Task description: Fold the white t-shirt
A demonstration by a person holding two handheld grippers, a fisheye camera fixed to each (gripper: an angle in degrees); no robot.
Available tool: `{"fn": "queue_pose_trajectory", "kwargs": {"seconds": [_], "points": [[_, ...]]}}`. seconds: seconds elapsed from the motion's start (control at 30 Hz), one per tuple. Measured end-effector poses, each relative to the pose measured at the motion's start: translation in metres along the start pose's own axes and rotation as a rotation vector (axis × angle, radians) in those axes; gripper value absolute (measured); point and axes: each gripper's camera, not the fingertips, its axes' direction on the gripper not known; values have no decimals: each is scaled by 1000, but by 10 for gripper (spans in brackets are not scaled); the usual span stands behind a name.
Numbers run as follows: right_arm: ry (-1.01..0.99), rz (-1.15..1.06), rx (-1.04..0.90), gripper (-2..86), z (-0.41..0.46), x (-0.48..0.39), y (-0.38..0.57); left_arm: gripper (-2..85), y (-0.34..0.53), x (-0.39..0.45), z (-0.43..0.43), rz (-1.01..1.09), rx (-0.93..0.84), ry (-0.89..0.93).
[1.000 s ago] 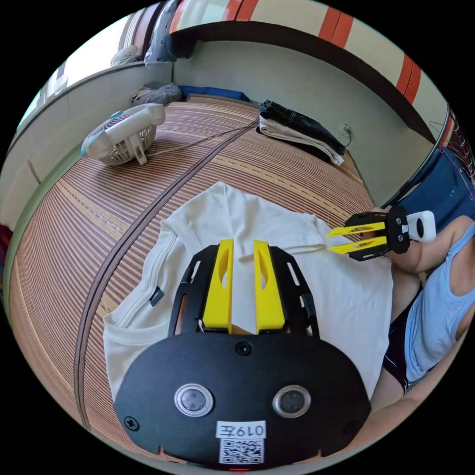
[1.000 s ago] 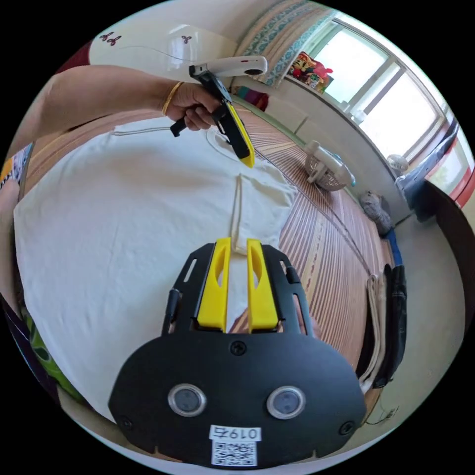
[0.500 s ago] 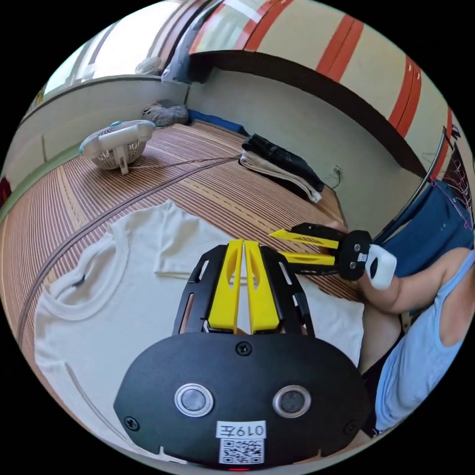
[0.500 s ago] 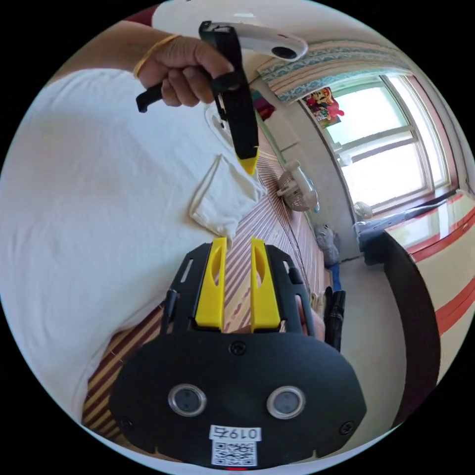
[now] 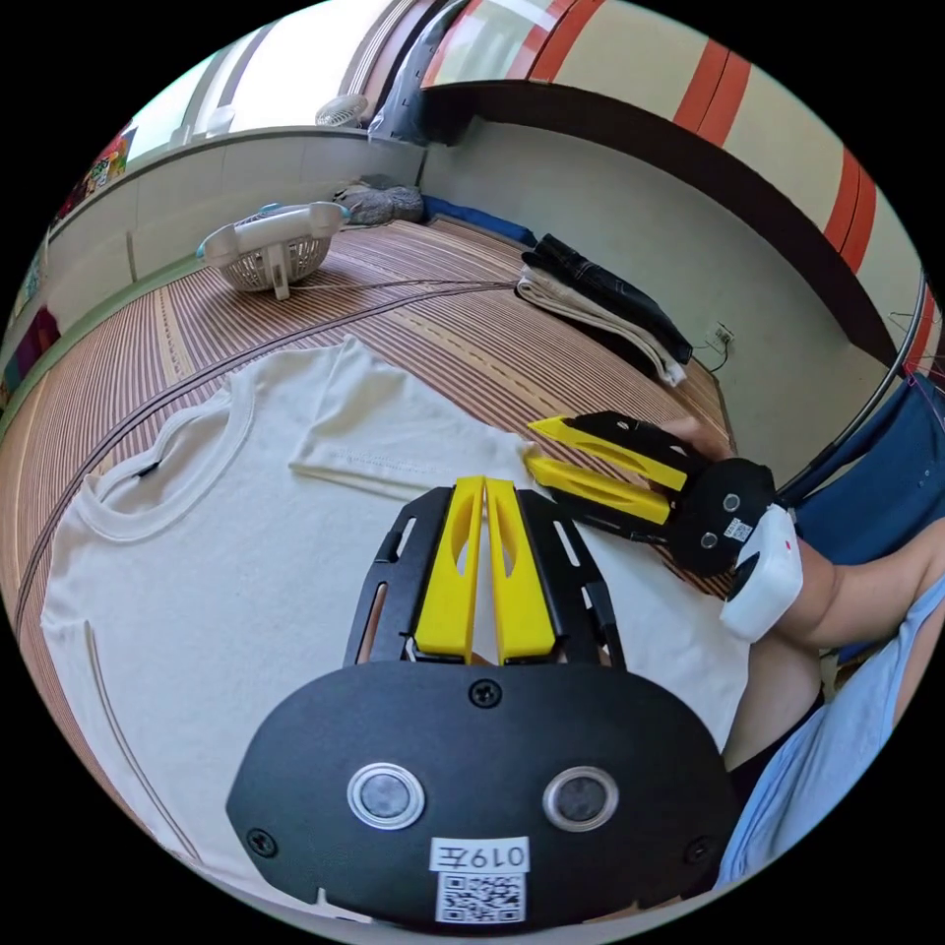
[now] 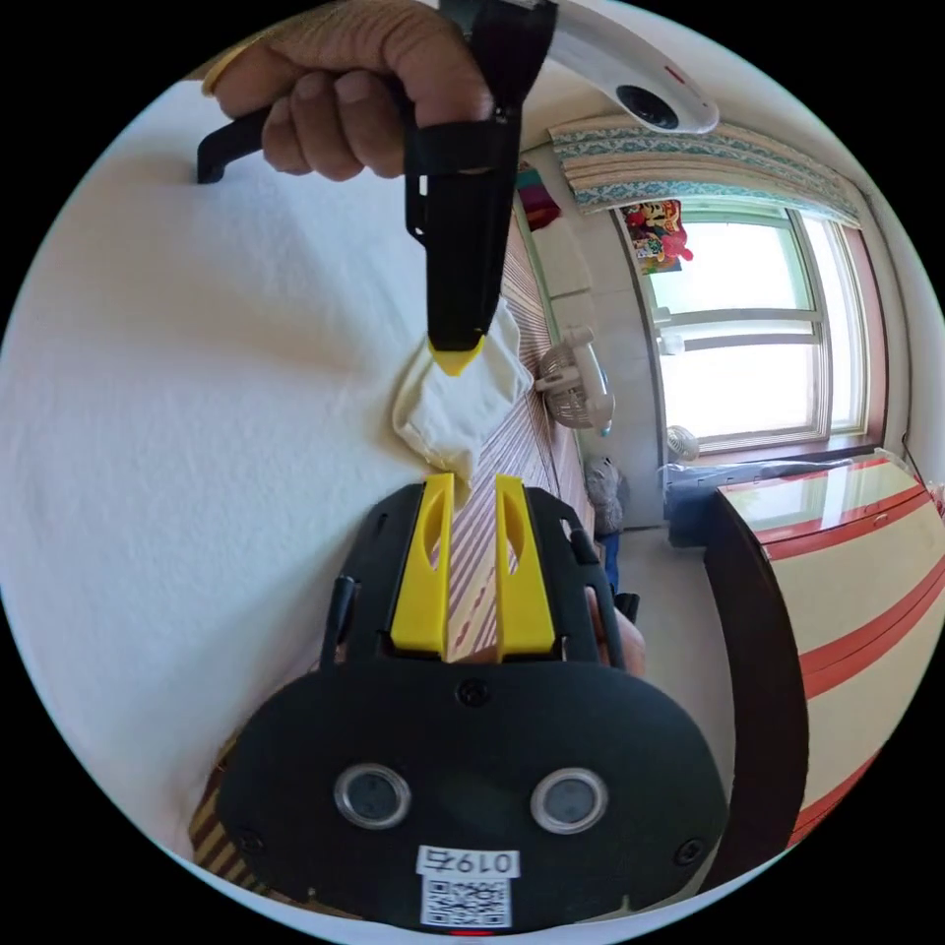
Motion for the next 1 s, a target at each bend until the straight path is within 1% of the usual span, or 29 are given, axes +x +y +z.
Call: {"fn": "queue_pose_trajectory", "kwargs": {"seconds": [0.1, 0.27, 0.37, 0.43, 0.53, 0.6, 0.7, 0.73, 0.8, 0.93, 1.0], "points": [[19, 19, 6, 9, 1, -4, 3, 8, 3, 4, 4, -11, -2, 12], [-33, 79, -3, -4, 4, 8, 14, 8, 4, 18, 15, 10, -25, 15], [-78, 101, -11, -2, 10, 9, 21, 8, 1, 30, 23, 31, -37, -6], [-78, 108, -14, 5, 13, 7, 24, 9, -1, 36, 23, 28, -4, -20], [-45, 116, -1, 39, 14, 4, 27, 9, -7, 44, 29, 18, 26, 18], [-44, 104, 13, 60, 15, 1, 29, 9, -16, 53, 46, 34, -46, 18], [-24, 66, 7, 58, 20, -7, 32, 9, -21, 60, 67, 42, -131, 5], [-20, 61, 8, 53, 21, -8, 33, 9, -22, 61, 69, 39, -136, 9], [3, 64, 0, 8, 25, -12, 36, 9, -23, 63, 76, 26, -136, 16], [-9, 65, -14, -5, 29, -11, 41, 10, -28, 63, 83, 17, -138, 43], [-67, 91, -35, -5, 34, -3, 46, 10, -31, 65, 90, 24, -149, 64]]}}
